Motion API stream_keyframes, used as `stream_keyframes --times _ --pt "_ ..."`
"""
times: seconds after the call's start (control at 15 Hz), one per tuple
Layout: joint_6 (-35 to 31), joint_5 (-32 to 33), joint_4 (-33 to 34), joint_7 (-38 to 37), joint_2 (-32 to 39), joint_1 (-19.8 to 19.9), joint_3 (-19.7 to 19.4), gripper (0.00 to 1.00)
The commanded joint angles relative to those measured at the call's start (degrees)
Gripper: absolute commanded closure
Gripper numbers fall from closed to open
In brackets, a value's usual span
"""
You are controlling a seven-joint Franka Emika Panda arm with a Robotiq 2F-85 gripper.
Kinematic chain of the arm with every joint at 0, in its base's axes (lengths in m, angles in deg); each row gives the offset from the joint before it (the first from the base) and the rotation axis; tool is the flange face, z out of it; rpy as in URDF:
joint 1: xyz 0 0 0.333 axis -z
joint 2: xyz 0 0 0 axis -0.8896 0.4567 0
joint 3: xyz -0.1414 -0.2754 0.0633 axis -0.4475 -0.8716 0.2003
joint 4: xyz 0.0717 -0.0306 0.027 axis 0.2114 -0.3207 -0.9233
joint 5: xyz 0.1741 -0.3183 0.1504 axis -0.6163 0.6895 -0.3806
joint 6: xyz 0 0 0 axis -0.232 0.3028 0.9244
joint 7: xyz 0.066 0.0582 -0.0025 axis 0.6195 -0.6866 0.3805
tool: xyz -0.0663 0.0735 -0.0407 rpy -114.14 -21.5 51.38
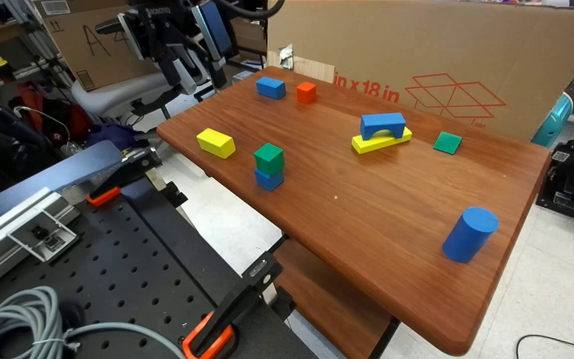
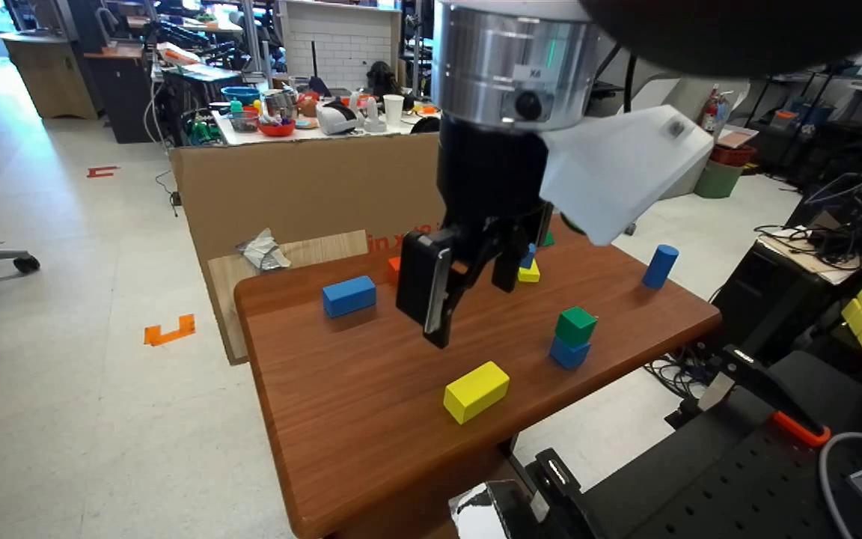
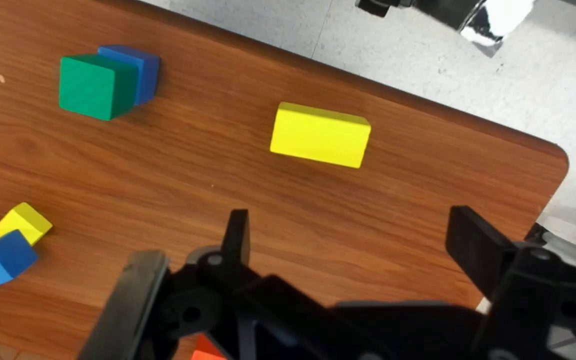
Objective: Pick the yellow block and place it on the orange block
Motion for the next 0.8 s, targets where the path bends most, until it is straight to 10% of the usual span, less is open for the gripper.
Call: stream_keyframes --times 0.0,0.4,0.73 --pt "-6.5 4.7 0.1 -5.0 2.5 -3.8 -5.3 0.0" --pt "-8.9 5.5 -0.3 -9.3 5.3 -4.1 -7.3 0.0" --pt "-5.7 -8.1 0.2 1.6 8.8 -0.7 -1.4 0.0"
